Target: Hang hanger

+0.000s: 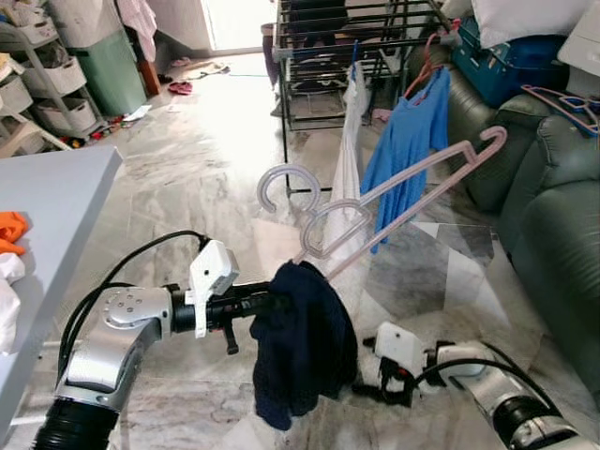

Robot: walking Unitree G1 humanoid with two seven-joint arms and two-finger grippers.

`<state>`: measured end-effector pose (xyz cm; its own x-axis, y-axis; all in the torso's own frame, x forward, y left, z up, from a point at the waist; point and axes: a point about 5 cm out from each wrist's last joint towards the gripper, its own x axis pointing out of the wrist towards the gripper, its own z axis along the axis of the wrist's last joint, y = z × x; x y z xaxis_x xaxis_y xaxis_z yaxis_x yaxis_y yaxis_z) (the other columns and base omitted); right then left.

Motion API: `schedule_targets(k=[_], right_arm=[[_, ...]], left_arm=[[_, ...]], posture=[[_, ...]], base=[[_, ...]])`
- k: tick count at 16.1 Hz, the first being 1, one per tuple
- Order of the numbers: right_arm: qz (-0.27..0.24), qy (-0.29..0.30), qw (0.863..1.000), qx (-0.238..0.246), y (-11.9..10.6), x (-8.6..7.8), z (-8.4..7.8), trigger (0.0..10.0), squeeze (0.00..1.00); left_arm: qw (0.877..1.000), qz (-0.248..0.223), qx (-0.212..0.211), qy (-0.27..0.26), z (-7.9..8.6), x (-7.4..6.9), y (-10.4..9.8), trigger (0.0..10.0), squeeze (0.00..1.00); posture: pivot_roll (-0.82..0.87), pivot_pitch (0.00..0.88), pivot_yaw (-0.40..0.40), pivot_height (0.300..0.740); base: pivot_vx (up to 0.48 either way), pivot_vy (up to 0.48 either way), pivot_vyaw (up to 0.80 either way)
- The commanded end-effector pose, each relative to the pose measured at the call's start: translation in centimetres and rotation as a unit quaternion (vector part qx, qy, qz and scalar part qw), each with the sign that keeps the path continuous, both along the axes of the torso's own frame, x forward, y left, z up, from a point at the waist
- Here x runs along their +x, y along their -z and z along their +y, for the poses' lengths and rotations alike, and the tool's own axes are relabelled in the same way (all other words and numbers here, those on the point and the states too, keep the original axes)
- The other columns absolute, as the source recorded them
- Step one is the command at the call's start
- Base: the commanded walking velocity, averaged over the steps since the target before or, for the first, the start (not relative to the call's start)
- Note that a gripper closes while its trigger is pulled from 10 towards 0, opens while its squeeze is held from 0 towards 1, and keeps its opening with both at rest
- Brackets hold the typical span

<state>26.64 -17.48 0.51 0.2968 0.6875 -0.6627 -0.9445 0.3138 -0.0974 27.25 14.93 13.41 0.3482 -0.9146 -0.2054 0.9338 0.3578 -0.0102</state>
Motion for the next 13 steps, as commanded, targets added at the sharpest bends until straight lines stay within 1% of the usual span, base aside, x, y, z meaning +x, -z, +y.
schedule_targets(k=[1,13], right_arm=[[0.002,-0.004,1.000,0.001,-0.08,0.13,0.23,10.0,0.00],[0.002,-0.004,1.000,0.001,-0.08,0.13,0.23,10.0,0.00]], left_arm=[[1.000,-0.019,-0.005,-0.005,0.38,0.21,-0.81,10.0,0.00],[1.000,-0.019,-0.005,-0.005,0.38,0.21,-0.81,10.0,0.00]], posture=[[-0.07,0.000,0.073,0.740],[-0.07,0.000,0.073,0.740]], base=[[0.000,0.000,0.00],[0.000,0.000,0.00]])
